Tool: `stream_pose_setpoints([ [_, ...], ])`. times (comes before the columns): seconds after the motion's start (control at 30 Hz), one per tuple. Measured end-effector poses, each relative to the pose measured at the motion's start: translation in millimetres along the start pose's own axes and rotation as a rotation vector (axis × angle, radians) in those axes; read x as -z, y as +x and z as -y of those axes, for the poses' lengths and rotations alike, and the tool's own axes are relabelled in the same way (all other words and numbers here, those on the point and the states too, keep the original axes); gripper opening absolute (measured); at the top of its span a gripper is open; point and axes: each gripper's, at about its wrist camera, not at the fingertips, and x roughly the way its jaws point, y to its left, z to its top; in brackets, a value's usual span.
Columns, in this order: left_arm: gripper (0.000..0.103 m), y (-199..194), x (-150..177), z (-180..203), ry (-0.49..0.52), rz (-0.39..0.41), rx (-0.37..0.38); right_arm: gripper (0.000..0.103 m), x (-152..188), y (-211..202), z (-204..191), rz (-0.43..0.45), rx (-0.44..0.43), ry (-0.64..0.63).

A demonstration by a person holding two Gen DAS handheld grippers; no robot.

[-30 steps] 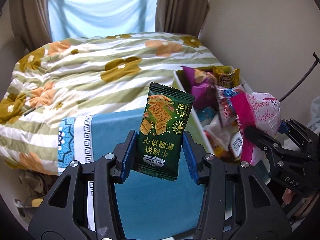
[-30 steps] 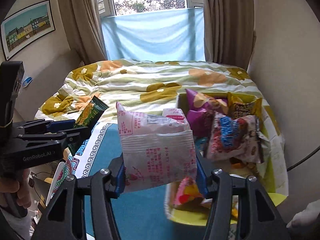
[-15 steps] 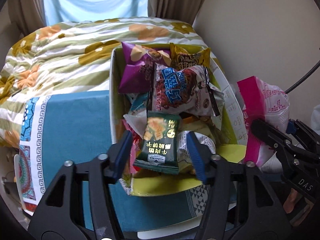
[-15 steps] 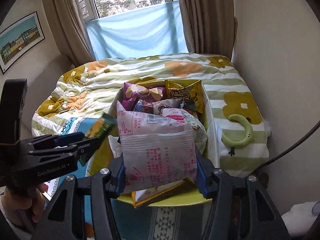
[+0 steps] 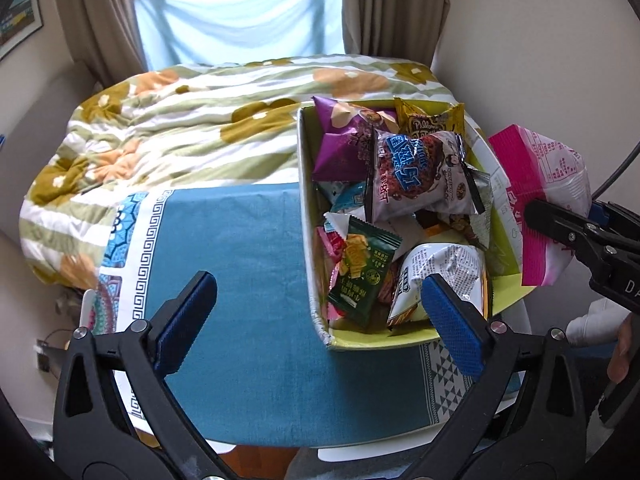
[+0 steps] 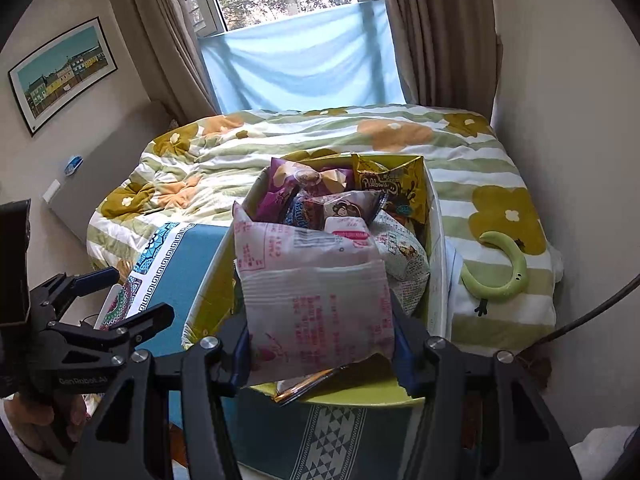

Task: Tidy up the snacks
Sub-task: 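Carry both packets over the yellow box and open both tools to drop them, then raise and withdraw both empty tools away from the box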

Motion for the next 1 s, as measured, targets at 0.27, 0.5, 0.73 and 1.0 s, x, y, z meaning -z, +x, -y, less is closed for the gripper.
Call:
stream_pose_setpoints([
  [0.27,0.101,-5,-2,-13,-0.034,-0.012,-0.032,0.056,-17,21,-19,0.008,-0.027,-0.039],
  [0.5,0.101,-1,11,-28,-0.088,-0.032,-0.010,0.103,-10,36,-18,-0.004,-0.002,-0.010],
  [0.73,0.101,-4,25,-31,-0.041,-0.027,-0.002,0.103,18,27,-16,-0.033,0.059,0.033],
  [1.0,0.101,-53,37,-48,0.003,0.072,0.022,0.103,34,-11,-39,0.030,0.115,0.074],
])
